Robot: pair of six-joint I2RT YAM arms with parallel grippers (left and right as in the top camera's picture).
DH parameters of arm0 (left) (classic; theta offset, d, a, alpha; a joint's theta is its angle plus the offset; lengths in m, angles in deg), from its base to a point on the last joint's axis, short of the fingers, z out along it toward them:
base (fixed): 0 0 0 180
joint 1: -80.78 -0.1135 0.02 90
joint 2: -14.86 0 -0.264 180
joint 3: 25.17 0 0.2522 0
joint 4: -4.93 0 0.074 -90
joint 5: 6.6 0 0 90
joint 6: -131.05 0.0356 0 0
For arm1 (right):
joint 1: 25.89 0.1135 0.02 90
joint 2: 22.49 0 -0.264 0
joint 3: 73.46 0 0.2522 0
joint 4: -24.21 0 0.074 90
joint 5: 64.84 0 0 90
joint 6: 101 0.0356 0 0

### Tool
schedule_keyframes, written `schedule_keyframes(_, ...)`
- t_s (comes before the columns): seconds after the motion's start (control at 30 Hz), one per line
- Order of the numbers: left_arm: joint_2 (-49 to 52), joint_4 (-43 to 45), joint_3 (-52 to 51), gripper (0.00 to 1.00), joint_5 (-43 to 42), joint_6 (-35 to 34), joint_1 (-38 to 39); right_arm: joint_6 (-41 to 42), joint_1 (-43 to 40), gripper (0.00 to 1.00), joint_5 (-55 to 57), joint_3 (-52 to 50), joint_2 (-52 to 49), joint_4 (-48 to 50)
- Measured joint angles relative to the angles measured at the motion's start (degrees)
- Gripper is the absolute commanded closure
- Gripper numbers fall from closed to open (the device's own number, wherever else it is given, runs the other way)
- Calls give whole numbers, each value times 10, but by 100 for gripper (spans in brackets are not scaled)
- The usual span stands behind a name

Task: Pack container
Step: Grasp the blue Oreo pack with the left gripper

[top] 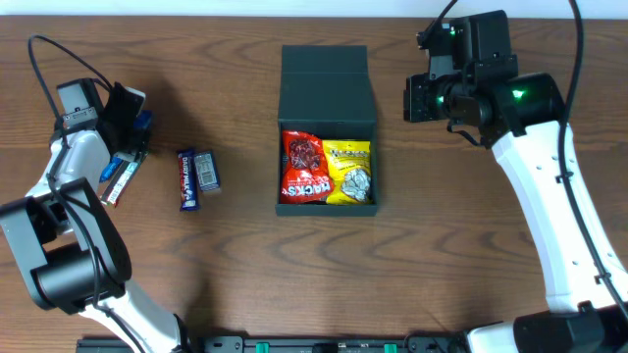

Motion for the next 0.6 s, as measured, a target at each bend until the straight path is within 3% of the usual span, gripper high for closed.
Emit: schedule_keyframes(0.6,28,34,0,25,1,-5,-15,5,0,98,0,0,0,1)
